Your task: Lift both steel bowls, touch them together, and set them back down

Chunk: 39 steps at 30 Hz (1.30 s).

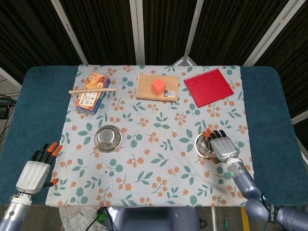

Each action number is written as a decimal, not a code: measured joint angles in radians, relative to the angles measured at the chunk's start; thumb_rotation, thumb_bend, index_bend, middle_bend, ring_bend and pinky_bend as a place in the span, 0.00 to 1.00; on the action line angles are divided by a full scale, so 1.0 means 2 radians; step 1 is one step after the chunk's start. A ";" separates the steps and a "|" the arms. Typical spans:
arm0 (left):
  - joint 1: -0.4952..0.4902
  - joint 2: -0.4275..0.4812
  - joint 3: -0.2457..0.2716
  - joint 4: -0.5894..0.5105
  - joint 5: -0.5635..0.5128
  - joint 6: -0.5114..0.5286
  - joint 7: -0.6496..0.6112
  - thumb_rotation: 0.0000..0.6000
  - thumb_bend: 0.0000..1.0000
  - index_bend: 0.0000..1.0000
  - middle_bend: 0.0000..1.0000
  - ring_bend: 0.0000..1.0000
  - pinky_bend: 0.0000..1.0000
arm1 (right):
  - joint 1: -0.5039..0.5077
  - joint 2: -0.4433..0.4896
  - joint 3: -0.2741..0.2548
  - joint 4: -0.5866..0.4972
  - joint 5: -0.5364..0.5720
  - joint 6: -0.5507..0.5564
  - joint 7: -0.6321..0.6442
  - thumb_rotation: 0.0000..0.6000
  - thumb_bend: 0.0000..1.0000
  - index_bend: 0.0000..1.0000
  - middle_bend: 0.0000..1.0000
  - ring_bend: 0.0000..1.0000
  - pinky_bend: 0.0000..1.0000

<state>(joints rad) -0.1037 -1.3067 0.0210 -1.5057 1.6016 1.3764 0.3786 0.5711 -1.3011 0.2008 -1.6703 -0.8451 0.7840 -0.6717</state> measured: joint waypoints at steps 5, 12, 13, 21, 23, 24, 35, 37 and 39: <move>-0.003 0.000 -0.002 -0.003 -0.009 -0.005 0.004 0.87 0.06 0.00 0.00 0.00 0.20 | 0.019 -0.009 -0.009 0.016 0.019 -0.004 -0.002 1.00 0.34 0.00 0.00 0.00 0.00; -0.004 0.002 -0.002 -0.005 -0.017 -0.008 0.006 0.88 0.06 0.00 0.00 0.00 0.20 | 0.044 -0.020 -0.025 0.030 0.055 -0.005 -0.009 1.00 0.34 0.00 0.00 0.00 0.09; -0.004 0.002 -0.002 -0.006 -0.018 -0.009 0.006 0.88 0.06 0.00 0.00 0.00 0.20 | 0.047 -0.021 -0.027 0.031 0.058 -0.004 -0.010 1.00 0.34 0.00 0.00 0.00 0.12; -0.006 0.004 0.000 -0.009 -0.023 -0.011 0.009 0.87 0.06 0.00 0.00 0.00 0.20 | 0.061 -0.028 -0.038 0.038 0.069 0.007 -0.010 1.00 0.34 0.13 0.20 0.23 0.53; -0.007 0.004 0.001 -0.008 -0.024 -0.011 0.010 0.88 0.06 0.00 0.00 0.00 0.20 | 0.063 -0.030 -0.040 0.039 0.069 0.014 -0.009 1.00 0.34 0.21 0.27 0.31 0.61; -0.007 0.003 0.001 -0.008 -0.024 -0.011 0.011 0.87 0.06 0.00 0.00 0.00 0.20 | 0.063 -0.031 -0.041 0.039 0.068 0.017 -0.009 1.00 0.34 0.26 0.31 0.35 0.65; -0.008 0.001 0.003 -0.010 -0.029 -0.014 0.019 0.88 0.06 0.00 0.00 0.00 0.20 | 0.063 -0.041 -0.055 0.046 0.053 0.050 0.002 1.00 0.34 0.55 0.49 0.50 0.75; -0.009 0.000 0.004 -0.010 -0.030 -0.014 0.020 0.88 0.06 0.00 0.00 0.00 0.20 | 0.063 -0.041 -0.056 0.046 0.049 0.053 0.005 1.00 0.34 0.60 0.52 0.53 0.75; -0.010 -0.001 0.005 -0.010 -0.030 -0.015 0.022 0.88 0.07 0.00 0.00 0.00 0.20 | 0.062 -0.040 -0.056 0.045 0.043 0.057 0.008 1.00 0.34 0.62 0.54 0.54 0.75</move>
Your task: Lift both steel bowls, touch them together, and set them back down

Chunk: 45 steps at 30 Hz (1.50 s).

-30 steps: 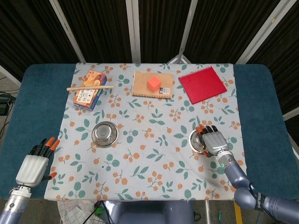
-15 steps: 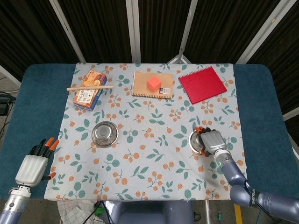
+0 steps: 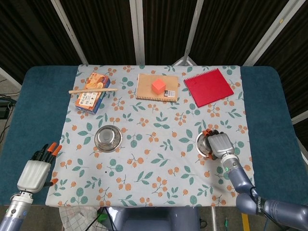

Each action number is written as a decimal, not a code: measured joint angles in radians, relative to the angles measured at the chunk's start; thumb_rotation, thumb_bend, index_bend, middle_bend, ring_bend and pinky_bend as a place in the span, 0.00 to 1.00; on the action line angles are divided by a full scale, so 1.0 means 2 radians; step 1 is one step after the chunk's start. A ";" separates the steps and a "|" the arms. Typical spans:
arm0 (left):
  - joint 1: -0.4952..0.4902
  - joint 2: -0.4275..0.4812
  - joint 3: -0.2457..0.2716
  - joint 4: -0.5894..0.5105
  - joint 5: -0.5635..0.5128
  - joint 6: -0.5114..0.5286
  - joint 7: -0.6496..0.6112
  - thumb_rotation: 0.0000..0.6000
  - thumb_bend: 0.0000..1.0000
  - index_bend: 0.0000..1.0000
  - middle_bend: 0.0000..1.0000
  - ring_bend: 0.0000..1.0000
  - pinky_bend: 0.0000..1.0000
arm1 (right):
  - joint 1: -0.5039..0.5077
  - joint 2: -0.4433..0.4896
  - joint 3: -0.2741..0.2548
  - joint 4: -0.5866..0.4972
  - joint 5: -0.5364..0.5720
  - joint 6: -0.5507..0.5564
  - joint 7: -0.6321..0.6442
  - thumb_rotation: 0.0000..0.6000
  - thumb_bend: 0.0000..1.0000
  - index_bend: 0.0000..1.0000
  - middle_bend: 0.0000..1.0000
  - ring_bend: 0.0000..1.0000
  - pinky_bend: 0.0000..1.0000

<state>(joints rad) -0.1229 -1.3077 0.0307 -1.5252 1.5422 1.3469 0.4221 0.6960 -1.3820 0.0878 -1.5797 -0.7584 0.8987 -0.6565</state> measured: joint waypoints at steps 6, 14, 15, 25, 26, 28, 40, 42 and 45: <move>-0.009 -0.007 0.004 0.004 0.015 -0.005 -0.002 0.90 0.10 0.00 0.00 0.00 0.20 | -0.005 0.007 -0.007 -0.009 -0.016 0.016 0.007 1.00 0.34 0.63 0.54 0.54 0.76; -0.053 -0.032 -0.002 -0.007 0.062 -0.030 0.008 0.91 0.10 0.00 0.00 0.00 0.21 | -0.013 0.036 -0.015 -0.040 -0.026 0.030 0.012 1.00 0.34 0.65 0.54 0.54 0.75; -0.061 -0.035 -0.007 -0.016 0.062 -0.037 0.016 0.91 0.10 0.00 0.00 0.00 0.22 | -0.014 0.040 -0.016 -0.045 -0.027 0.033 0.012 1.00 0.34 0.65 0.54 0.54 0.75; -0.116 -0.054 -0.071 -0.077 -0.039 -0.115 0.139 0.89 0.09 0.00 0.00 0.00 0.23 | -0.030 0.091 -0.027 -0.092 -0.051 0.057 0.022 1.00 0.34 0.65 0.54 0.54 0.76; -0.121 -0.057 -0.076 -0.081 -0.055 -0.121 0.156 0.89 0.09 0.00 0.00 0.00 0.22 | -0.032 0.096 -0.027 -0.094 -0.052 0.058 0.025 1.00 0.34 0.65 0.54 0.54 0.76; -0.134 -0.065 -0.089 -0.086 -0.093 -0.133 0.195 0.89 0.09 0.00 0.00 0.00 0.20 | -0.035 0.106 -0.028 -0.097 -0.055 0.059 0.031 1.00 0.34 0.65 0.54 0.54 0.76; -0.231 -0.141 -0.147 -0.032 -0.283 -0.180 0.322 0.87 0.09 0.00 0.00 0.00 0.20 | -0.051 0.153 -0.033 -0.099 -0.066 0.055 0.066 1.00 0.34 0.65 0.54 0.54 0.76; -0.242 -0.152 -0.149 -0.018 -0.297 -0.181 0.333 0.87 0.09 0.00 0.00 0.00 0.20 | -0.053 0.158 -0.033 -0.100 -0.067 0.055 0.071 1.00 0.34 0.65 0.54 0.54 0.76; -0.255 -0.164 -0.150 -0.003 -0.316 -0.180 0.345 0.87 0.09 0.00 0.00 0.00 0.20 | -0.054 0.165 -0.033 -0.101 -0.070 0.052 0.077 1.00 0.34 0.65 0.54 0.54 0.75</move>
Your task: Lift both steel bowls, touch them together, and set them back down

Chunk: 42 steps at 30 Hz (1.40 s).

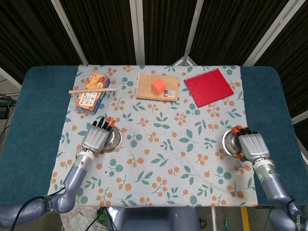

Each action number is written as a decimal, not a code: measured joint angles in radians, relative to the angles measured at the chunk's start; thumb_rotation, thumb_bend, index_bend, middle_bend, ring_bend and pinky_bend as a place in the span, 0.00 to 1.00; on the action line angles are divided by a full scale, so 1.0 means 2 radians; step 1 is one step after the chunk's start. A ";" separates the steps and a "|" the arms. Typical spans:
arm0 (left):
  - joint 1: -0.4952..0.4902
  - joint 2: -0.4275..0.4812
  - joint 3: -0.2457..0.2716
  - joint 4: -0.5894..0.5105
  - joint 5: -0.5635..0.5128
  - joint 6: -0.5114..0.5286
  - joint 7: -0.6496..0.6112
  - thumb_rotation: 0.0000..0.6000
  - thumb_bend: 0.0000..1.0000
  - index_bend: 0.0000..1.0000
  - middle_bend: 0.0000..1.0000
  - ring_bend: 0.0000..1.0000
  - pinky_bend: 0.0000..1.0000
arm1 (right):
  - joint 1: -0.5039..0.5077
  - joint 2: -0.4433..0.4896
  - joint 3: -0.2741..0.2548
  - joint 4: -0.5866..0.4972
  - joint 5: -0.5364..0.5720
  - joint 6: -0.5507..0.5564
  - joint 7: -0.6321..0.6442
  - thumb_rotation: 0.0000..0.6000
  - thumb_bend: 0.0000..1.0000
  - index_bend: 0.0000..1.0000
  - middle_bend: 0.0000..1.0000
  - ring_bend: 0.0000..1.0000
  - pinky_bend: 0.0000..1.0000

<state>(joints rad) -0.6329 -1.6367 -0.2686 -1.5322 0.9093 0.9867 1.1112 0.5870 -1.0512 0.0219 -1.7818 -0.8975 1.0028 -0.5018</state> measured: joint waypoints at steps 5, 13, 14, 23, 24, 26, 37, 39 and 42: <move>-0.022 -0.016 0.007 0.019 -0.034 0.003 0.020 0.87 0.09 0.00 0.06 0.02 0.28 | 0.000 0.004 0.001 0.004 0.002 -0.005 0.006 1.00 0.34 0.65 0.54 0.54 0.76; -0.038 -0.024 0.025 0.036 -0.041 0.010 0.015 0.89 0.13 0.08 0.22 0.16 0.43 | 0.002 0.005 0.005 0.011 0.009 -0.012 0.011 1.00 0.34 0.65 0.54 0.54 0.76; -0.039 -0.025 0.026 0.038 -0.041 0.011 0.013 0.91 0.14 0.12 0.24 0.17 0.45 | 0.002 0.005 0.005 0.011 0.009 -0.013 0.010 1.00 0.34 0.65 0.54 0.54 0.76; -0.051 -0.030 0.039 0.050 -0.036 0.016 -0.004 1.00 0.21 0.35 0.47 0.37 0.61 | 0.004 0.008 0.005 0.008 0.017 -0.013 0.004 1.00 0.34 0.65 0.54 0.54 0.76; -0.051 -0.029 0.041 0.049 -0.032 0.018 -0.008 1.00 0.22 0.36 0.49 0.38 0.63 | 0.004 0.008 0.005 0.007 0.018 -0.013 0.004 1.00 0.34 0.65 0.54 0.54 0.75; -0.052 -0.029 0.044 0.048 -0.025 0.023 -0.014 1.00 0.23 0.39 0.52 0.41 0.65 | 0.004 0.010 0.004 0.006 0.018 -0.012 0.002 1.00 0.34 0.65 0.54 0.54 0.75; -0.048 -0.022 0.054 0.043 0.024 0.035 -0.084 1.00 0.31 0.46 0.58 0.46 0.71 | -0.001 0.017 0.004 -0.005 0.016 -0.002 0.003 1.00 0.34 0.65 0.54 0.54 0.76; -0.045 -0.019 0.055 0.040 0.039 0.037 -0.111 1.00 0.31 0.46 0.58 0.46 0.71 | -0.003 0.019 0.005 -0.006 0.012 0.003 0.005 1.00 0.34 0.65 0.54 0.54 0.76; -0.041 -0.010 0.057 0.034 0.065 0.039 -0.151 1.00 0.31 0.46 0.58 0.46 0.71 | -0.009 0.022 0.006 -0.008 0.006 0.013 0.011 1.00 0.34 0.65 0.54 0.54 0.76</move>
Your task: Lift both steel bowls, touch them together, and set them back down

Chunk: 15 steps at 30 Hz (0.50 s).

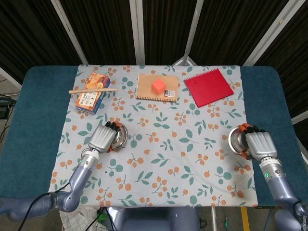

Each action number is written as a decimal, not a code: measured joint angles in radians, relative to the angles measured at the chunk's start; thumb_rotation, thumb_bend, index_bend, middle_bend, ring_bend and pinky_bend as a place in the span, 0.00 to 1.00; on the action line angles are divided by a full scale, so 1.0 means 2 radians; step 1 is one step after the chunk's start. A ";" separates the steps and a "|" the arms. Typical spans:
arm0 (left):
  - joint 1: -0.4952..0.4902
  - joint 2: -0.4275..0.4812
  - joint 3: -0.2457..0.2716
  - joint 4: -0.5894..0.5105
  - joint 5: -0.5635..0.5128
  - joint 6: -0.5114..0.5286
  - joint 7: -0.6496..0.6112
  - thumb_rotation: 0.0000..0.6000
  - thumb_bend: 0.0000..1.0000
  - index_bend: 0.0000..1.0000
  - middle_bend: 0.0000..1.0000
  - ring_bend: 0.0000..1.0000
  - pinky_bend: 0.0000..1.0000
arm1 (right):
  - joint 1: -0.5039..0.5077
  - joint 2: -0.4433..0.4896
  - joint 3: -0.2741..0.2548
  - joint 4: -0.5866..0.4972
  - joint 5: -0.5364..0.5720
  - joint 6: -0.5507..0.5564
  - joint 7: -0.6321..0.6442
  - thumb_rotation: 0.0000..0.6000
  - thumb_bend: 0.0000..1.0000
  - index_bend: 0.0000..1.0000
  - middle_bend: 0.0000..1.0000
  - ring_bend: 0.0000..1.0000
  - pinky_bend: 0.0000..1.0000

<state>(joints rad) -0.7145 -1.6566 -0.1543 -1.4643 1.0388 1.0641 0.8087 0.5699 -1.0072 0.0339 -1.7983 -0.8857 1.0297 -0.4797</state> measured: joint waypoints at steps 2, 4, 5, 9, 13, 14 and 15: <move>0.003 0.007 0.002 -0.006 0.017 0.000 -0.023 1.00 0.31 0.45 0.57 0.46 0.71 | -0.005 0.003 0.002 -0.002 -0.003 0.008 0.006 1.00 0.34 0.65 0.54 0.54 0.75; 0.006 0.016 0.004 -0.014 0.030 0.001 -0.049 1.00 0.31 0.45 0.57 0.46 0.71 | -0.009 0.009 0.004 -0.006 -0.005 0.015 0.012 1.00 0.34 0.65 0.54 0.54 0.75; 0.008 0.019 0.004 -0.016 0.035 0.002 -0.060 1.00 0.31 0.45 0.57 0.46 0.71 | -0.010 0.012 0.006 -0.008 -0.006 0.018 0.014 1.00 0.34 0.65 0.54 0.54 0.76; 0.014 0.032 0.006 -0.026 0.079 0.013 -0.115 1.00 0.41 0.46 0.57 0.46 0.70 | -0.015 0.021 0.014 -0.017 -0.010 0.026 0.031 1.00 0.34 0.66 0.54 0.54 0.76; 0.020 0.045 0.012 -0.030 0.136 0.031 -0.174 1.00 0.41 0.46 0.57 0.46 0.70 | -0.021 0.027 0.024 -0.028 -0.018 0.023 0.075 1.00 0.34 0.66 0.54 0.54 0.75; 0.022 0.050 0.015 -0.030 0.158 0.040 -0.195 1.00 0.41 0.46 0.57 0.46 0.70 | -0.022 0.029 0.026 -0.031 -0.020 0.018 0.089 1.00 0.34 0.66 0.54 0.54 0.75; 0.024 0.054 0.017 -0.030 0.180 0.051 -0.217 1.00 0.42 0.46 0.57 0.46 0.70 | -0.023 0.031 0.029 -0.033 -0.021 0.013 0.105 1.00 0.34 0.67 0.54 0.54 0.75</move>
<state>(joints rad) -0.6658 -1.5488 -0.1196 -1.5247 1.3986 1.1669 0.3746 0.5235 -0.9444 0.0910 -1.8651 -0.9277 1.0550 -0.2688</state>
